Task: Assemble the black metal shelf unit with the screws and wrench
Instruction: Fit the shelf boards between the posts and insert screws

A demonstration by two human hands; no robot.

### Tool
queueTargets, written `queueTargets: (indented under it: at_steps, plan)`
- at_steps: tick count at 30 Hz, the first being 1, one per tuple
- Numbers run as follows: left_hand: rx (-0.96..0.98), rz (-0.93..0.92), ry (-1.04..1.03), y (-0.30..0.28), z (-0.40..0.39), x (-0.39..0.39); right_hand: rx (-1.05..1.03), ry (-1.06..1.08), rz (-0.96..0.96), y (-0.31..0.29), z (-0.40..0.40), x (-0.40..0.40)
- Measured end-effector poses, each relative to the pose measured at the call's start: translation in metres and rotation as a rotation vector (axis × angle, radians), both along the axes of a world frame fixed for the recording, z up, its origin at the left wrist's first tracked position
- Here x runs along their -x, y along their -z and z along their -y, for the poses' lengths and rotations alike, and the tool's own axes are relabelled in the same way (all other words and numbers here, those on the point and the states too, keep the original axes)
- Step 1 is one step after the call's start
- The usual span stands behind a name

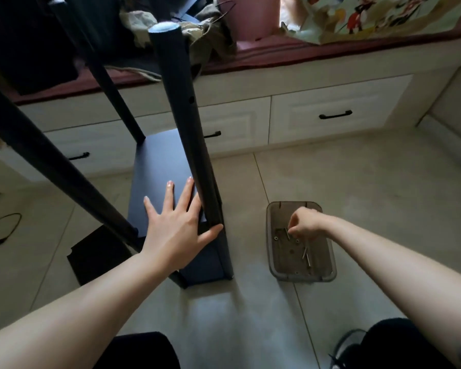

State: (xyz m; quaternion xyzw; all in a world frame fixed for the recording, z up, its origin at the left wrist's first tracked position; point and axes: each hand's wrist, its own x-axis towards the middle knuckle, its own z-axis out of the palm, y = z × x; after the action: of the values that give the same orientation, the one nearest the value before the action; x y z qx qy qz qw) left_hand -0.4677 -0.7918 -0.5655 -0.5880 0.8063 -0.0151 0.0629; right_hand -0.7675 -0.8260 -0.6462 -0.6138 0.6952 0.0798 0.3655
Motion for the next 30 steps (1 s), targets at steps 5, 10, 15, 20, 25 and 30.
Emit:
queueTargets:
  at_steps: [5, 10, 15, 20, 25, 30]
  plan:
    - [0.024, -0.005, -0.026, 0.0, -0.002, 0.005, -0.045, 0.104, -0.02, 0.07, 0.009, 0.008]
    - [0.046, -0.054, -0.038, -0.002, -0.004, 0.01, 0.012, 0.188, 0.013, 0.114, 0.025, 0.006]
    - [0.068, -0.079, -0.025, -0.001, -0.003, 0.013, 0.041, 0.291, 0.026, 0.147, 0.039, 0.002]
    - [0.101, -0.071, -0.023, 0.003, -0.003, 0.012, 0.085, 0.447, 0.01, 0.163, 0.043, -0.008]
    - [0.11, -0.068, -0.038, 0.004, -0.002, 0.012, 0.103, 0.434, -0.09, 0.167, 0.04, -0.013]
    - [0.114, -0.068, -0.026, 0.004, -0.002, 0.013, 0.068, 0.335, -0.15, 0.163, 0.036, -0.015]
